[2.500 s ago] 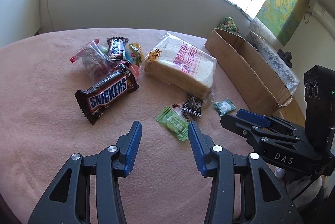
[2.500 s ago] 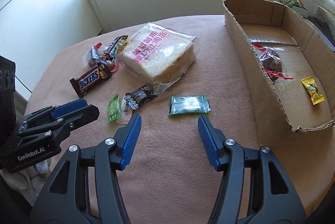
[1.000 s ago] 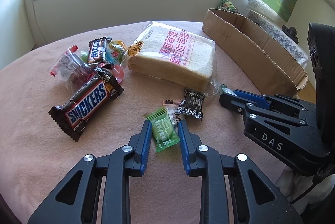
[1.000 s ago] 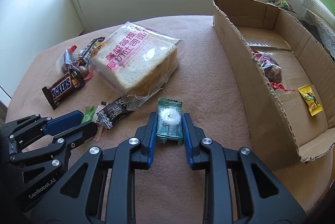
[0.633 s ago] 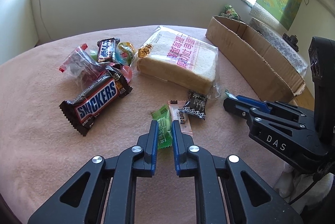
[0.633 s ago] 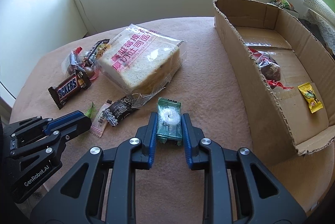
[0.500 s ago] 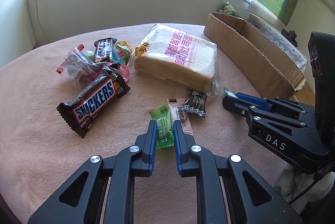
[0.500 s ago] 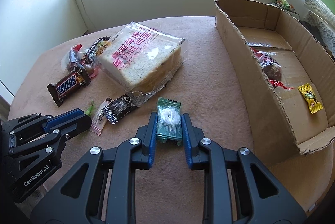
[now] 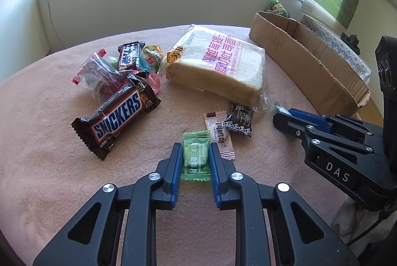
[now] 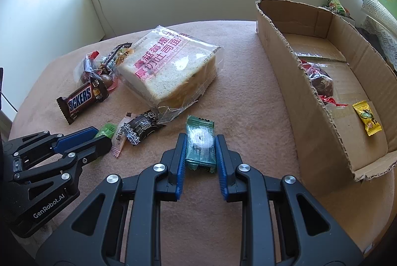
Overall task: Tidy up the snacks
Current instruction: 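Grasp the teal candy packet with the right gripper while the left gripper grasps the light green candy, then carry both green candies with both grippers over the cardboard box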
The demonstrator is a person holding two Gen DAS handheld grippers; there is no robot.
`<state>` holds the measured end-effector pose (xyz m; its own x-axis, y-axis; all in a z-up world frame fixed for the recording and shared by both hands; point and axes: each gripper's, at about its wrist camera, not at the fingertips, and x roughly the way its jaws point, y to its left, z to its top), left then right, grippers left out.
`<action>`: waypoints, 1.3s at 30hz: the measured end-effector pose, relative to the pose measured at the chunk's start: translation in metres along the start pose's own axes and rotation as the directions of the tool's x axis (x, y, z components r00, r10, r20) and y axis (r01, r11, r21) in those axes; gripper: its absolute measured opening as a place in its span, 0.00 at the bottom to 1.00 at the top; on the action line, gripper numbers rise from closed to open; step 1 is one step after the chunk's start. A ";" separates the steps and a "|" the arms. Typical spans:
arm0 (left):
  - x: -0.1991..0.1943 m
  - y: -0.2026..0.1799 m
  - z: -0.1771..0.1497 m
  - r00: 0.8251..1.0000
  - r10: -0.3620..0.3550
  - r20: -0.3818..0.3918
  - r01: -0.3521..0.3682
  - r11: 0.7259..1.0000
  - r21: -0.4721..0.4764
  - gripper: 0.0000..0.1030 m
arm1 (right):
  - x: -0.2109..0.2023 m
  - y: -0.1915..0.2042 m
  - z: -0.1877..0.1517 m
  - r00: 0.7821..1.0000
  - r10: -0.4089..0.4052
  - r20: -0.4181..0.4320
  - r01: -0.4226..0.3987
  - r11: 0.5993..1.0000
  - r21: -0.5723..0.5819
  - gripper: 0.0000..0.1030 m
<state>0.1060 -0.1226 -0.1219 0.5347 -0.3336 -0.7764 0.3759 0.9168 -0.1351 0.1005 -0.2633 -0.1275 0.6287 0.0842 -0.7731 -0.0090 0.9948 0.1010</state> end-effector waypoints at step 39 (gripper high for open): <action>-0.017 -0.102 0.070 0.968 -0.204 0.149 0.189 0.976 0.111 0.19 | -0.094 -0.099 0.021 0.979 -0.070 0.191 0.047 0.992 0.120 0.22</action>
<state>0.1118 -0.2259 -0.0520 0.5533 -0.5428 -0.6318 0.5518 0.8071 -0.2102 0.0582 -0.3710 -0.0517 0.7650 0.0024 -0.6440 0.1141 0.9837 0.1392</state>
